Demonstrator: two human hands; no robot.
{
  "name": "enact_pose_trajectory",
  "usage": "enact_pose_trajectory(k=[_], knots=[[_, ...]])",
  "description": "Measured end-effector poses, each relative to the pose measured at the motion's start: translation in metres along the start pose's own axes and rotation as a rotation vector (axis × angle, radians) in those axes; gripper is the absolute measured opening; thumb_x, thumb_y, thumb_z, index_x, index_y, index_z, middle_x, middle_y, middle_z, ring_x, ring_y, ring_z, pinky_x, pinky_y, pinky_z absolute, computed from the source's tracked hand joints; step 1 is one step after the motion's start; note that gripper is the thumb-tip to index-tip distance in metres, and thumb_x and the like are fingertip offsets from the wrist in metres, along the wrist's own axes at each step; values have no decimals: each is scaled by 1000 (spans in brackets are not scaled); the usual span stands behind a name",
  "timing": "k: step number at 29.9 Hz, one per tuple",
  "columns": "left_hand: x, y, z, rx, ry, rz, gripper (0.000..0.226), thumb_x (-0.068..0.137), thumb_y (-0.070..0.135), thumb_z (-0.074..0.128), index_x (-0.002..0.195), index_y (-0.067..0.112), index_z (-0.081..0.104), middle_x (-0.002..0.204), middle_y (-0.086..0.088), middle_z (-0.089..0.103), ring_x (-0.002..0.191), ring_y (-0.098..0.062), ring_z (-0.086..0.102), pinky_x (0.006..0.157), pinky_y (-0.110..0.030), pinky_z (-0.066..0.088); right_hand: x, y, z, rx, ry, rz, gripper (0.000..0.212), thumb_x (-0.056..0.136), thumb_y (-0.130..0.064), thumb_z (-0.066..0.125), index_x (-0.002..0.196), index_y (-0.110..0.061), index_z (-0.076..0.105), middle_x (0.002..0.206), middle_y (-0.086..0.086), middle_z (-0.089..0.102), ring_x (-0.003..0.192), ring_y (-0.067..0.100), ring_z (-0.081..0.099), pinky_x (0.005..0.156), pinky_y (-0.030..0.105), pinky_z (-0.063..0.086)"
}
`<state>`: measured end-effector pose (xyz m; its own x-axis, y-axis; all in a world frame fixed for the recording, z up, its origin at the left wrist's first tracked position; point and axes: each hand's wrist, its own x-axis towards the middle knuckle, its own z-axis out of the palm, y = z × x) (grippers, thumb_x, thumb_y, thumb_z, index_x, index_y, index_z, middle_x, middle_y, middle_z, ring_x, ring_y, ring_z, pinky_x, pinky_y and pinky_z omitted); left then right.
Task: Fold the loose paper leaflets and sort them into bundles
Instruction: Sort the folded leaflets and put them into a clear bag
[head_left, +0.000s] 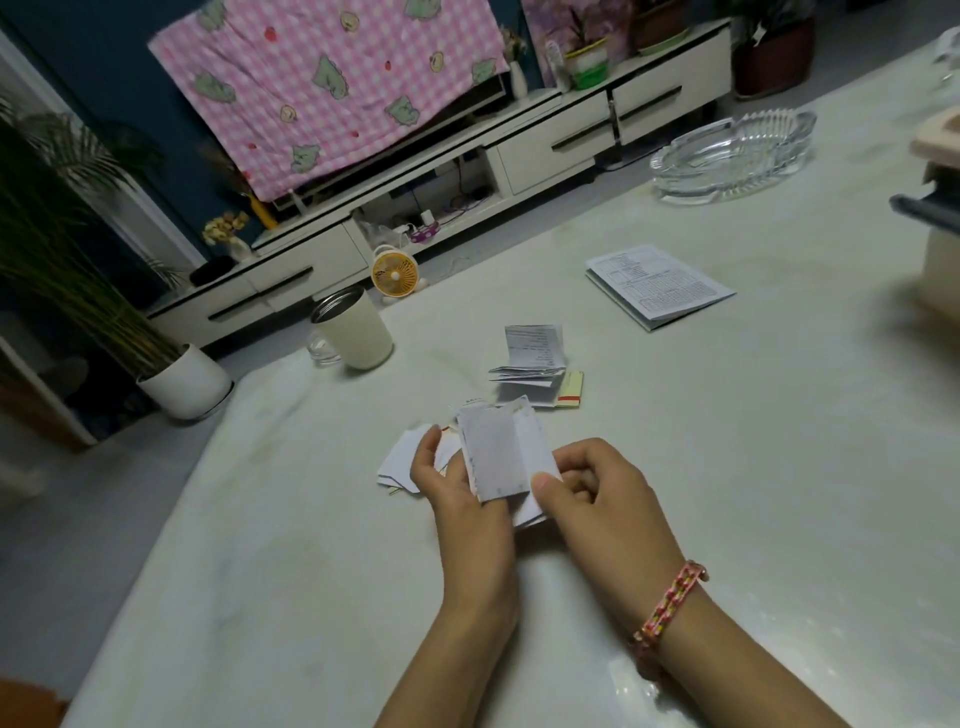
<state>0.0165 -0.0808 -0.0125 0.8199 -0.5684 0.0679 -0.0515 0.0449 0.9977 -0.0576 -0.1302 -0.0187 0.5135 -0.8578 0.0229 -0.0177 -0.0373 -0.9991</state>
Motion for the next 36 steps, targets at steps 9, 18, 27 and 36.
enact_pose_trajectory(k=[9,18,27,36], knots=[[-8,-12,7,50,-115,96,55,72,17,52,126,24,45,122,-3,60,111,-18,59,91,-34,51,-1,-2,-5,18,-136,-32,24,93,-28,51,115,-21,46,105,-8,61,97,10,60,86,28,49],[-3,-4,3,5,-226,101,38,88,40,46,115,16,58,108,2,69,104,-12,63,85,-24,49,6,1,-15,-162,-106,-166,12,94,-19,48,105,-22,42,100,1,62,94,21,59,75,27,42],[0,-19,-4,387,-429,221,40,84,51,39,121,45,22,132,28,36,124,12,37,103,-11,29,4,13,-21,-778,-224,-322,64,91,-24,25,146,-13,-7,147,-3,29,137,10,22,113,26,-2],[8,-14,-16,497,-500,271,29,89,30,47,115,30,34,115,33,53,112,11,49,90,-9,36,12,18,-24,-810,-217,-336,54,97,-22,37,144,-17,11,145,-7,32,137,6,23,111,24,-4]])
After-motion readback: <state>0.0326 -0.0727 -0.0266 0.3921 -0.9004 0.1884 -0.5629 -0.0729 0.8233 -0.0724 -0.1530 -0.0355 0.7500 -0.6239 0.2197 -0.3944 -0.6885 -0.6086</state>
